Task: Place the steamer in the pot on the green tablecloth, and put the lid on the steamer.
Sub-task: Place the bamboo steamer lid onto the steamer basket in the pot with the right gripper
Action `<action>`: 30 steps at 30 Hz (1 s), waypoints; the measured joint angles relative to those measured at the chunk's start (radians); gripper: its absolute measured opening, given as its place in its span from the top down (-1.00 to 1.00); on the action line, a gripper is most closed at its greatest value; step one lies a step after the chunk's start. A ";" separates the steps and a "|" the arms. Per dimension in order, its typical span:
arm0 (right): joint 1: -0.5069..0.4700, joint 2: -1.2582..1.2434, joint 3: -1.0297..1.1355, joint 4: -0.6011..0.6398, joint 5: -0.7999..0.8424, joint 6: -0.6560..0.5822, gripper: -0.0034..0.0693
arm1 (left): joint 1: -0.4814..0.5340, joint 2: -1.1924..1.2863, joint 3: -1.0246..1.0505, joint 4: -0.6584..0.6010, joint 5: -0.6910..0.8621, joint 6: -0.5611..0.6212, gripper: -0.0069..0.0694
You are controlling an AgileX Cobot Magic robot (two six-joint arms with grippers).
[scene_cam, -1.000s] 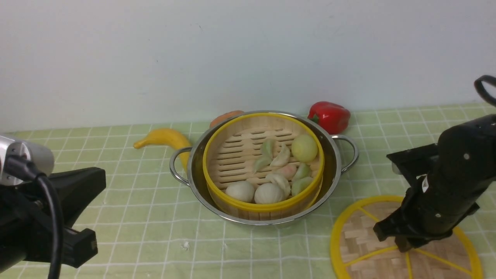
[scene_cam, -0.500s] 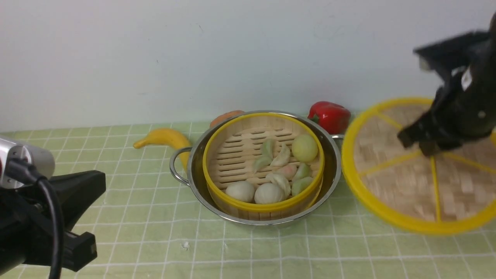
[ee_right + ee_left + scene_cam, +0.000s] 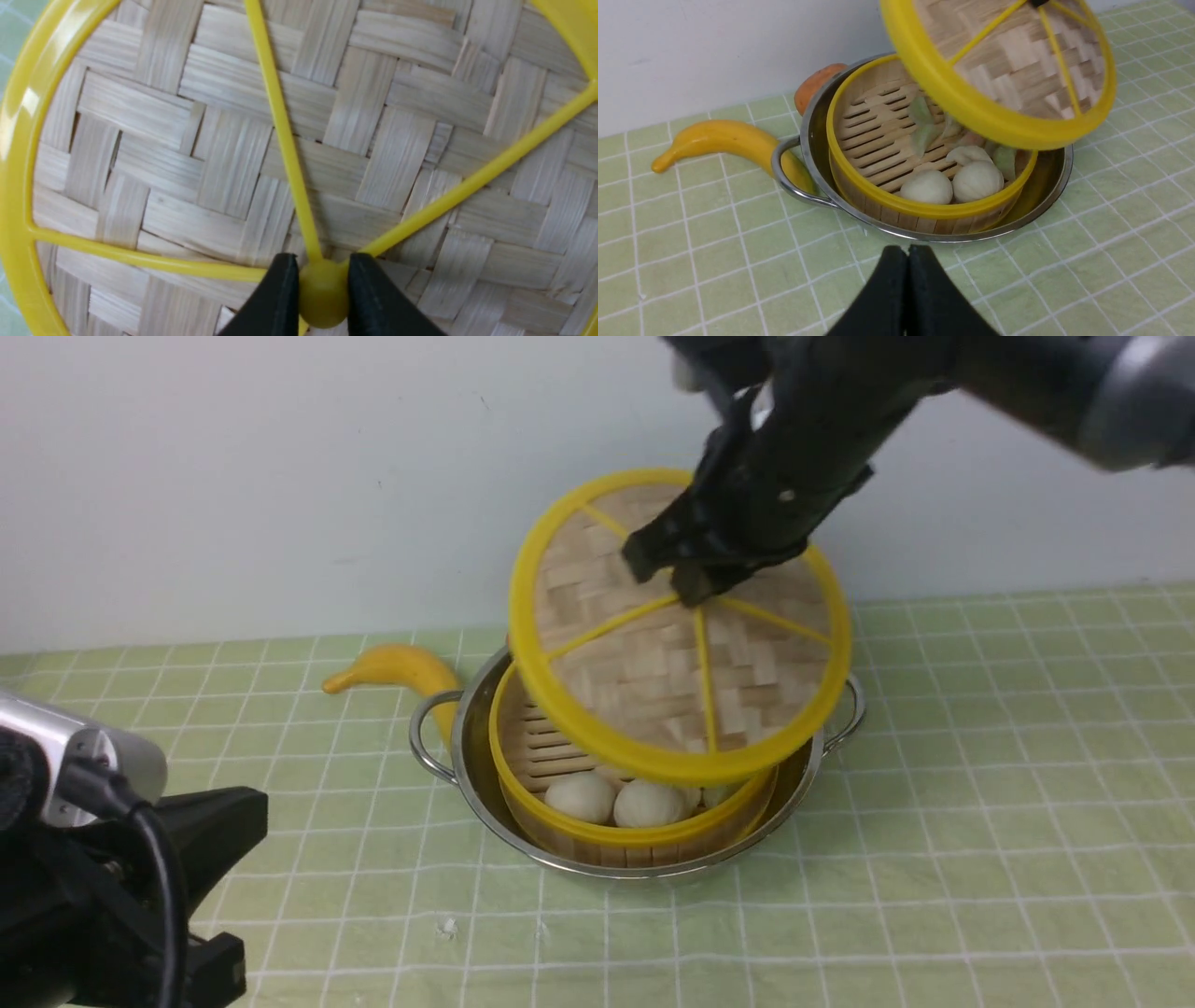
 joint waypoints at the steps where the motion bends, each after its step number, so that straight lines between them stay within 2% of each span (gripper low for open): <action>1: 0.010 0.029 -0.020 -0.004 0.000 0.000 0.49 | 0.000 0.000 0.000 0.000 0.000 0.000 0.88; 11: 0.022 0.189 -0.116 -0.064 0.004 0.001 0.49 | 0.000 0.000 0.001 0.001 0.001 0.001 0.86; 30: 0.023 0.228 -0.121 -0.072 -0.013 -0.031 0.50 | 0.000 0.000 0.001 0.001 0.001 0.001 0.84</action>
